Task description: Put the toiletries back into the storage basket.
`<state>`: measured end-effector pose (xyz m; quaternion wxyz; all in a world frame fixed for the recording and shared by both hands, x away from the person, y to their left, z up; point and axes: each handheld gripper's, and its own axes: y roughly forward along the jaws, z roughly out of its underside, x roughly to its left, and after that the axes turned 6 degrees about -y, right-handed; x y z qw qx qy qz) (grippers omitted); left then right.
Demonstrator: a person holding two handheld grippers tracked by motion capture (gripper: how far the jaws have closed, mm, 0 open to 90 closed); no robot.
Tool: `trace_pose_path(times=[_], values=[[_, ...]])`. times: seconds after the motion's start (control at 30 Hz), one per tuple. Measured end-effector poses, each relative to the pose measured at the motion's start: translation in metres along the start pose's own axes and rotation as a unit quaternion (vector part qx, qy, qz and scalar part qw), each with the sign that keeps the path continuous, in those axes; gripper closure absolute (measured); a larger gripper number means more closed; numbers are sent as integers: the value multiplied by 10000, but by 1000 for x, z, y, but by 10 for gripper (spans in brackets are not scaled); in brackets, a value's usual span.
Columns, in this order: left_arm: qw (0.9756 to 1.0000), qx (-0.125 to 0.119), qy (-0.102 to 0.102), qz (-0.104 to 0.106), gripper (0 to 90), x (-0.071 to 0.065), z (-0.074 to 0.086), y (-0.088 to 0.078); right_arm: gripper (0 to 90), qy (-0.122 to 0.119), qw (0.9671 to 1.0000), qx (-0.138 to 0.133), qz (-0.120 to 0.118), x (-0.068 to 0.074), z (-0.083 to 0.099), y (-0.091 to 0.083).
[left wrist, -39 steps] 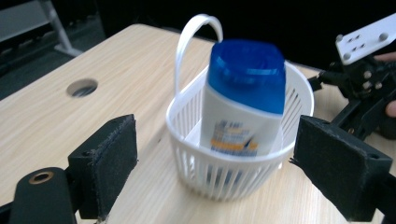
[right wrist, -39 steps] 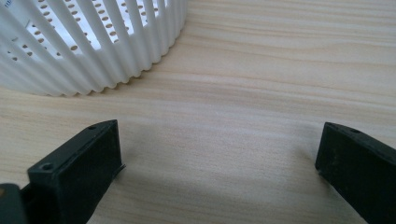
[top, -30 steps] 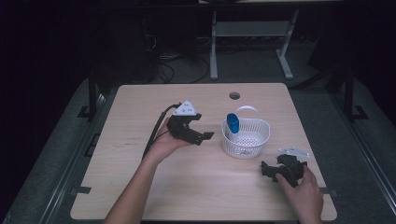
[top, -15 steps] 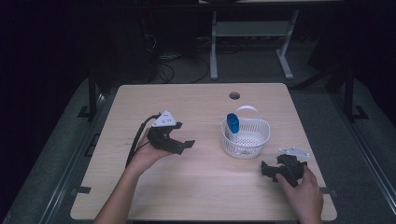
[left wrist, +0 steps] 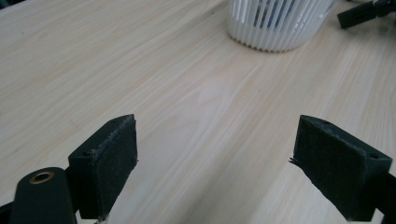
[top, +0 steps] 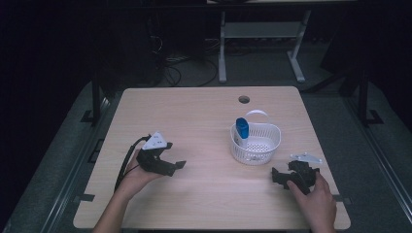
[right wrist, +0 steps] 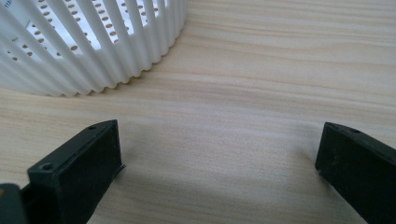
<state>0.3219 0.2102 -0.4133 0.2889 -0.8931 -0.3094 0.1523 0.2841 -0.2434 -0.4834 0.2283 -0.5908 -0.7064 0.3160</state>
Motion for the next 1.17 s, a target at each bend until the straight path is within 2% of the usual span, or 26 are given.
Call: trace_pose_path(times=[0.2, 0.43, 0.47, 0.67, 0.73, 0.83, 0.93, 1.0, 1.17], values=[[9998, 152, -10, -147, 134, 1, 24, -10, 0, -1, 10000, 0, 0, 0, 0, 0], [9989, 326, -70, -325, 135, 7, 46, -15, 0, 3, 10000, 2, 0, 0, 0, 0], [9985, 389, -48, -393, 134, 8, 49, -15, 0, 1, 10000, 1, 0, 0, 0, 0], [9965, 723, -68, -420, 139, 11, 67, -11, 0, 3, 10000, 1, -1, 0, 0, 0], [9946, 874, -23, -564, 139, 12, 73, -9, 0, 0, 10000, 0, -1, 0, 0, 0], [9950, 839, -115, -527, 133, 15, 76, -10, 0, 1, 10000, 0, -1, 0, 0, 0], [9965, 669, -229, -442, 132, 18, 81, -11, 0, 1, 10000, 0, -1, 0, 0, 0], [9976, 539, -184, -402, 131, 20, 84, -11, 0, 1, 10000, 0, -1, 0, 0, 0], [9978, 510, -163, -383, 131, 21, 85, -12, 0, 2, 10000, 1, -1, 0, 0, 0]])
